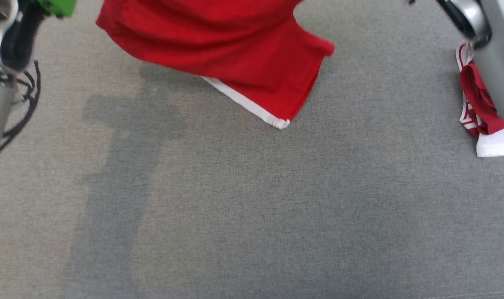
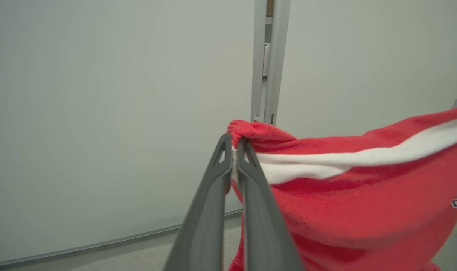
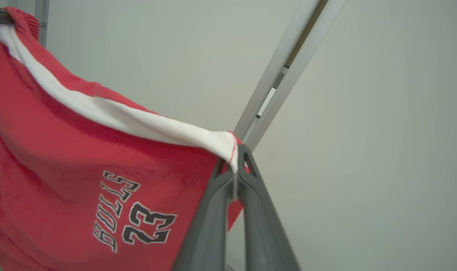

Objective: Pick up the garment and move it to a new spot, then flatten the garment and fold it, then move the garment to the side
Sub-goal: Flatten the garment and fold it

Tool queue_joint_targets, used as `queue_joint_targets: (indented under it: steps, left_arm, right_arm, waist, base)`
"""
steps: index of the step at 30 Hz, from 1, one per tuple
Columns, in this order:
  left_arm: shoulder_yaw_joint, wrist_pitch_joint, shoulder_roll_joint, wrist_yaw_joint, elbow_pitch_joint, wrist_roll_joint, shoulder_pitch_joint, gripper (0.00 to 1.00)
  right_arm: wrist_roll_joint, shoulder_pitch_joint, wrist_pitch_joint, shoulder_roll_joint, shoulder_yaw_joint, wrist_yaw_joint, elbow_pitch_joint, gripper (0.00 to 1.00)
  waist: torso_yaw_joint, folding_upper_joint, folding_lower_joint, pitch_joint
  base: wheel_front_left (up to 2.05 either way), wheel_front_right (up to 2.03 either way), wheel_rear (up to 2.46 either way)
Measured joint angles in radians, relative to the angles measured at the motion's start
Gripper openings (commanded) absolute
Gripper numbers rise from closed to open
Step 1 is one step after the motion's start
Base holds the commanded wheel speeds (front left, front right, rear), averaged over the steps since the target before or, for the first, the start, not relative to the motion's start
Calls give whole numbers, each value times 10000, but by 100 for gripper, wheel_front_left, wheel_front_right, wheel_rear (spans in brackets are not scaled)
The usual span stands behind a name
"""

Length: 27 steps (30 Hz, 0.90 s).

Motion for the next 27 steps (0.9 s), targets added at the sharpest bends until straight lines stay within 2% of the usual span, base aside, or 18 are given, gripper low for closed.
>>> queue_joint_targets:
  steps: [6, 9, 12, 17, 23, 27]
  left_arm:
    - [343, -1104, -633, -73, 2130, 583, -2532, 0]
    - [522, -1969, -938, -102, 3118, 761, -3567, 0]
    - [650, -2640, -1277, -278, 3916, 780, -4079, 0]
    - [748, -3179, -1801, -782, 4882, 740, -4065, 0]
    - [784, -3279, -2408, -1212, 5551, 723, -2423, 0]
    - [930, -3312, -2706, -1392, 5442, 688, -1021, 0]
  right_arm:
    - [-1135, -2827, -1628, 828, -203, 0, 2828, 0]
    - [-1908, -3847, -2679, 1388, -821, 0, 4023, 0]
    - [-2520, -4222, -3438, 1845, -1478, 0, 4928, 0]
    - [-3198, -3983, -3986, 2322, -2199, 0, 6186, 0]
    - [-3471, -2396, -4211, 2545, -2460, 2, 7446, 0]
    - [-2686, -1263, -4255, 2832, -2380, 0, 7956, 0]
  waist:
    - [-266, 0, 1, 1106]
    - [-401, 0, 1, 1580]
    - [-508, 0, 1, 1923]
    - [-563, 0, 0, 2242]
    - [-293, 0, 0, 2175]
    - [-145, 0, 0, 1916]
  base:
    - [0, 0, 0]
    - [0, 0, 0]
    - [0, 0, 0]
    - [0, 0, 0]
    - [0, 0, 0]
    - [0, 0, 0]
